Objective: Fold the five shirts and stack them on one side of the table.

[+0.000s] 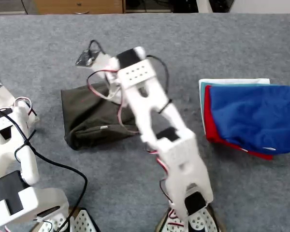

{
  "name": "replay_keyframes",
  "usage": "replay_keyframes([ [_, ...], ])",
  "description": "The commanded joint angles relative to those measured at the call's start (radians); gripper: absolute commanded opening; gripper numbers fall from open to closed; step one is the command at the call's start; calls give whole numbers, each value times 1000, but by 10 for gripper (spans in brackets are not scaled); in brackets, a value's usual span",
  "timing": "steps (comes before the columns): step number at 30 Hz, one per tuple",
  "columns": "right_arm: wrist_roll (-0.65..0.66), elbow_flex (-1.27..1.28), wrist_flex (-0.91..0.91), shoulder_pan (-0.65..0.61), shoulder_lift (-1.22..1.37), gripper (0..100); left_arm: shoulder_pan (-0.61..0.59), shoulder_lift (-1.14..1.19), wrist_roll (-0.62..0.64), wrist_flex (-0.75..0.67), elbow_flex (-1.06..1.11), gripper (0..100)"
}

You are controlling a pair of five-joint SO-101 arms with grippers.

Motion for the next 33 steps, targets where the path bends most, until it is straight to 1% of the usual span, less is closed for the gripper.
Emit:
replay_keyframes([
  [1, -29, -280, -9, -39, 182, 3, -14, -4, -2, -15, -20, 21],
  [4, -32, -478, 3, -45, 317, 3, -14, -4, -2, -15, -20, 21],
  [7, -46, -601, 57, -45, 401, 3, -14, -4, -2, -15, -20, 21],
  [10, -46, -619, 127, -36, 433, 3, -12, -4, -2, -15, -20, 21],
  [14, -48, -578, 129, -10, 394, 3, -12, -4, -2, -15, -20, 21],
  [17, -43, -490, 129, -10, 311, 3, -12, -4, -2, -15, -20, 21],
  [19, -40, -389, 129, -13, 252, 3, -12, -4, -2, -15, -20, 21],
  [24, 17, -137, 127, -5, 122, 3, -14, -4, -2, -15, -20, 21],
  [33, 34, 105, 127, -2, -131, 3, -14, -4, -2, -15, -20, 21],
])
